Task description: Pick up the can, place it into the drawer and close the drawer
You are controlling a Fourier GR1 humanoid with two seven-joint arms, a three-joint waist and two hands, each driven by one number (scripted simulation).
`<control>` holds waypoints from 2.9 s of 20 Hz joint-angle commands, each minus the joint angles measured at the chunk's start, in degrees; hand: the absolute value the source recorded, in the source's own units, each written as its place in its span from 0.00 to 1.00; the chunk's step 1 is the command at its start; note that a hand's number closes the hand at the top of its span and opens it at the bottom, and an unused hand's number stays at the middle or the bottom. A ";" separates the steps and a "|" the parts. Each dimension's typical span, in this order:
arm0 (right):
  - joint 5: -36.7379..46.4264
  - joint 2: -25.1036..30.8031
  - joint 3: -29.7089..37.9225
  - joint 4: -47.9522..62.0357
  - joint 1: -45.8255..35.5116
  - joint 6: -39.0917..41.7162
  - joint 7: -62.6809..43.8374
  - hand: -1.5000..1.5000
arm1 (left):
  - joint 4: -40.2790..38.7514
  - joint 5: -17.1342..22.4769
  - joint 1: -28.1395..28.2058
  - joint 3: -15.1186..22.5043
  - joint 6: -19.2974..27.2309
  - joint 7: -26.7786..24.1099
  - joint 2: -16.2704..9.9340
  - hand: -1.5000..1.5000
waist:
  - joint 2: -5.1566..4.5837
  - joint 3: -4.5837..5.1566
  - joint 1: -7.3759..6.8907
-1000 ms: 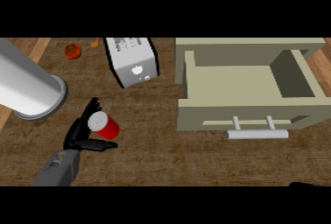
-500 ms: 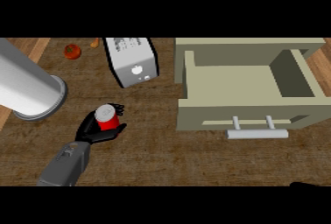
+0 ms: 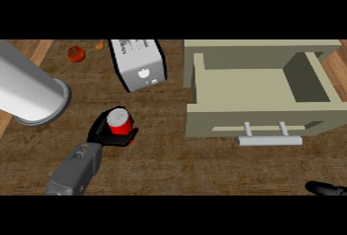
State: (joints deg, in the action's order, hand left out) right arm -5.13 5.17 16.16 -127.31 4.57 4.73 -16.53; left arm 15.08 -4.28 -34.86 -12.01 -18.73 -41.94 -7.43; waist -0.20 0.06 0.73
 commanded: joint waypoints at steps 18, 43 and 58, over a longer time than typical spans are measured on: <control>-0.58 1.03 2.77 -2.93 2.25 1.03 -0.96 0.00 | 16.97 10.36 -10.59 4.54 22.83 17.68 7.38 1.00 | 0.70 -0.10 -0.57; -1.91 2.62 3.65 -1.64 -2.70 0.47 -3.44 0.00 | 30.08 19.24 -38.57 21.62 44.42 53.17 7.43 1.00 | -0.05 -0.10 1.09; -0.66 2.58 1.53 -1.97 -6.35 -0.99 -4.76 0.00 | 10.27 26.99 -53.72 25.13 45.44 51.03 7.43 1.00 | -0.76 -0.18 3.57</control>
State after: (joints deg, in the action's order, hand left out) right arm -6.22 7.87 18.97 -128.19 -0.21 4.43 -20.14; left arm 29.31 20.09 -87.09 11.40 26.29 10.75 0.00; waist -0.70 -0.12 3.49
